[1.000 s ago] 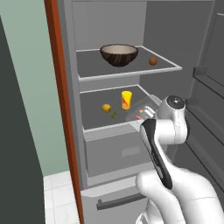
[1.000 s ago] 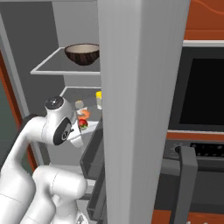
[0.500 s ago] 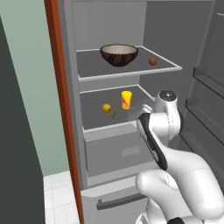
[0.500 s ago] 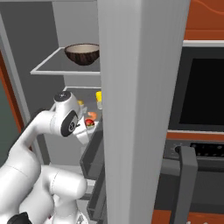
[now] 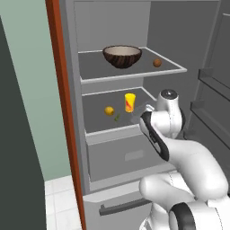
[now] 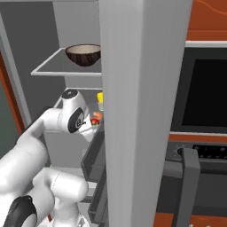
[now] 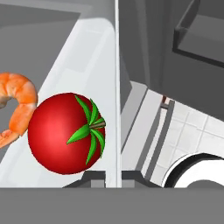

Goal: Place the tupperware on the second highest shelf of the fridge. Make space for the tupperware among the existing items by rearranging them on the shelves if needed. Close the fridge door when finished.

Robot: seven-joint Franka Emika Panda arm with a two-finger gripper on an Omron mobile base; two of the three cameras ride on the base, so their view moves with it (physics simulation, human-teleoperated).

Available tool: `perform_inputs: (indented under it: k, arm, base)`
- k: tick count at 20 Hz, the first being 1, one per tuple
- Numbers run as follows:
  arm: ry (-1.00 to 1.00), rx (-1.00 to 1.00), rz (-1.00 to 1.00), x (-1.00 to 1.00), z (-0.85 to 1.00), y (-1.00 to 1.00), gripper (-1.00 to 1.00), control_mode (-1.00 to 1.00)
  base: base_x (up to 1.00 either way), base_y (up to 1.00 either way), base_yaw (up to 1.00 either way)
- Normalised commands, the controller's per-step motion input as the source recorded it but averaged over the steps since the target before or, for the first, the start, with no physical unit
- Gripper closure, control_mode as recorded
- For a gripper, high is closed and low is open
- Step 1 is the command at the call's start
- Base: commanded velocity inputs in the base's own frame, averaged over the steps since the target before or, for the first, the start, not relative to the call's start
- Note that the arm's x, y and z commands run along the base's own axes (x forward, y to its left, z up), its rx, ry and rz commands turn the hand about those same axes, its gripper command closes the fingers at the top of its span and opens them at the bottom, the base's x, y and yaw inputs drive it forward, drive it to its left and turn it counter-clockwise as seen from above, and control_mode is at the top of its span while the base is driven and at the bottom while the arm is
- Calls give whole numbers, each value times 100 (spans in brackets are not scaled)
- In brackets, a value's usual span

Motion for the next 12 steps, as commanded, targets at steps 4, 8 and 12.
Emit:
perform_inputs:
  k: [4, 8, 12]
  arm:
    - [0, 0, 0, 28, -4, -11, 100, -100]
    - [0, 0, 0, 26, -5, -16, 100, -100]
    - [0, 0, 0, 25, -7, -14, 100, -100]
  base:
    - [0, 0, 0]
    - [0, 0, 0]
    - [0, 0, 0]
